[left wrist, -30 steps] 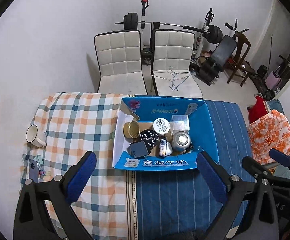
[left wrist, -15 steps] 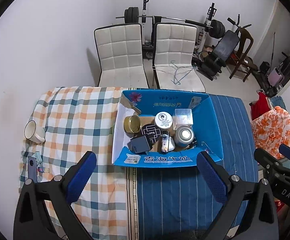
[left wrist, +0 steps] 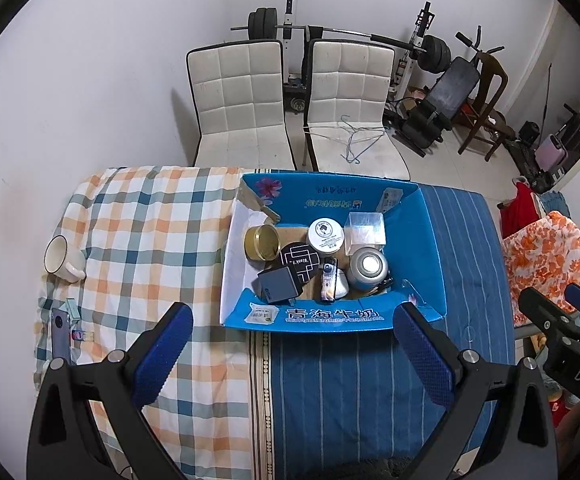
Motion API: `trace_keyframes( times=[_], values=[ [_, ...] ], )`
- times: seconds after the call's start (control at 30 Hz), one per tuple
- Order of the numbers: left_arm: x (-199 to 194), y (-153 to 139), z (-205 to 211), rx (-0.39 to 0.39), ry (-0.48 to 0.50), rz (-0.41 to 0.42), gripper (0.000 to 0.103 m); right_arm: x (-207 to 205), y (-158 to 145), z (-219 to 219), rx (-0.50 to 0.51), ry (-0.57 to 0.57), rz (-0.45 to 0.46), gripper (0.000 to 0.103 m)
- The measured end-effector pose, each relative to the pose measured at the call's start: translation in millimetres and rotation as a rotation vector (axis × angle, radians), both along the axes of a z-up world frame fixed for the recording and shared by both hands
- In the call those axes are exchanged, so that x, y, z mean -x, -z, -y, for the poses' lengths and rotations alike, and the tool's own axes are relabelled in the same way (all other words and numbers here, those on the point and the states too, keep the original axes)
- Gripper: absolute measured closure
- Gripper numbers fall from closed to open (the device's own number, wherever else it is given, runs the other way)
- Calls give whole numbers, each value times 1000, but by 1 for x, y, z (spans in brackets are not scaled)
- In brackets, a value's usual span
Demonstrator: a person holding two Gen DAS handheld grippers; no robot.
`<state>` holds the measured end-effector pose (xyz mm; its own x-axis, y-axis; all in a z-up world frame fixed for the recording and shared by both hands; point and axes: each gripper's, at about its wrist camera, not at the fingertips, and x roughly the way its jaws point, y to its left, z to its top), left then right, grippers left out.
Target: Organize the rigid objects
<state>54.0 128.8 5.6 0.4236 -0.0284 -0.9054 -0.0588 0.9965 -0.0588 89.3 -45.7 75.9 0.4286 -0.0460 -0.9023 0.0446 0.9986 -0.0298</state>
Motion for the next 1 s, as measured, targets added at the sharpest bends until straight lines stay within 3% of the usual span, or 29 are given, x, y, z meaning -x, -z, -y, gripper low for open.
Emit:
trace_keyframes(
  times=[0.67, 1.0],
  values=[
    [3, 1, 1, 3, 2, 6, 0, 5, -5, -3, 3, -8, 17, 11],
    [6, -13, 1, -24, 7, 57, 0, 6, -11, -6, 2, -14, 30, 11]
  ],
)
